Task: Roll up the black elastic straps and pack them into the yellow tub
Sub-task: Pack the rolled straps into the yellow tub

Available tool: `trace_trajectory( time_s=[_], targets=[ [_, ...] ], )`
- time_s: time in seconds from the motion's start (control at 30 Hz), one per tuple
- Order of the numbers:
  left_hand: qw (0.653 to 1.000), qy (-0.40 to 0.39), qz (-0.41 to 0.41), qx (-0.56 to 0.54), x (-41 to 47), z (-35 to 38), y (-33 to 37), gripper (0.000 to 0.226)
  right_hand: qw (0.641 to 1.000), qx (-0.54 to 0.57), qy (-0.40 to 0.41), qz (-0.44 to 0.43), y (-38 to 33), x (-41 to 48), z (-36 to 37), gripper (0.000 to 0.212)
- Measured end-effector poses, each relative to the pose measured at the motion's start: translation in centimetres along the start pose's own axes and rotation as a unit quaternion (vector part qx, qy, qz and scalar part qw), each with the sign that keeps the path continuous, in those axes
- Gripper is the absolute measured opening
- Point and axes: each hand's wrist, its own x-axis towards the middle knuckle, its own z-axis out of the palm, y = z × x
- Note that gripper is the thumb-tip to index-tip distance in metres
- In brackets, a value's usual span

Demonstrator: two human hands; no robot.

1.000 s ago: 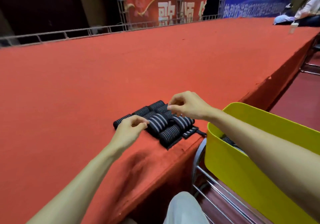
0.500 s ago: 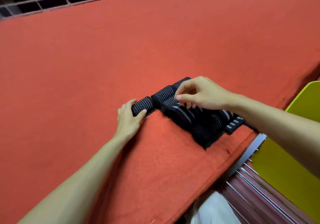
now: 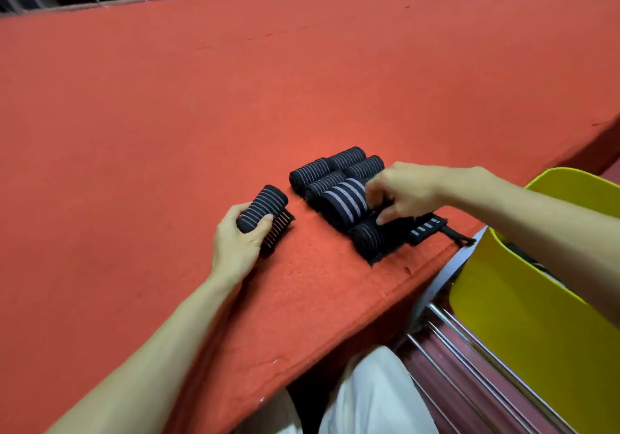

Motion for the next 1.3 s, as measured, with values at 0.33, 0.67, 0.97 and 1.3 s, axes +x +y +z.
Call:
trace_trajectory(
  time_s=[0.33, 0.67, 0.97, 1.3],
  targets=[
    [0.996, 0.011, -0.017, -0.082, -5.9, 3.3, 0.0, 0.036, 0.956, -0.288, -0.008, -0.052, -1.4, -0.7, 2.6, 0.059],
    [0.981, 0.092, -0.061, -0.159, -6.1, 2.4, 2.2, 0.035, 0.987, -0.063, 0.125, -0.079, -1.4, -3.8, 0.7, 0.046],
    [0.968, 0.004, 0.021, -0.249, -8.8, 3.9, 12.7, 0.039, 0.873, 0.419, 0.25, 0.018, 0.5, -14.9, -3.6, 0.046],
    [0.964, -0.159, 0.118, -0.179, -13.1, 14.0, 19.6, 0.034, 0.729, 0.587, 0.296, 0.192, 10.8, -25.5, 4.1, 0.037]
  ],
)
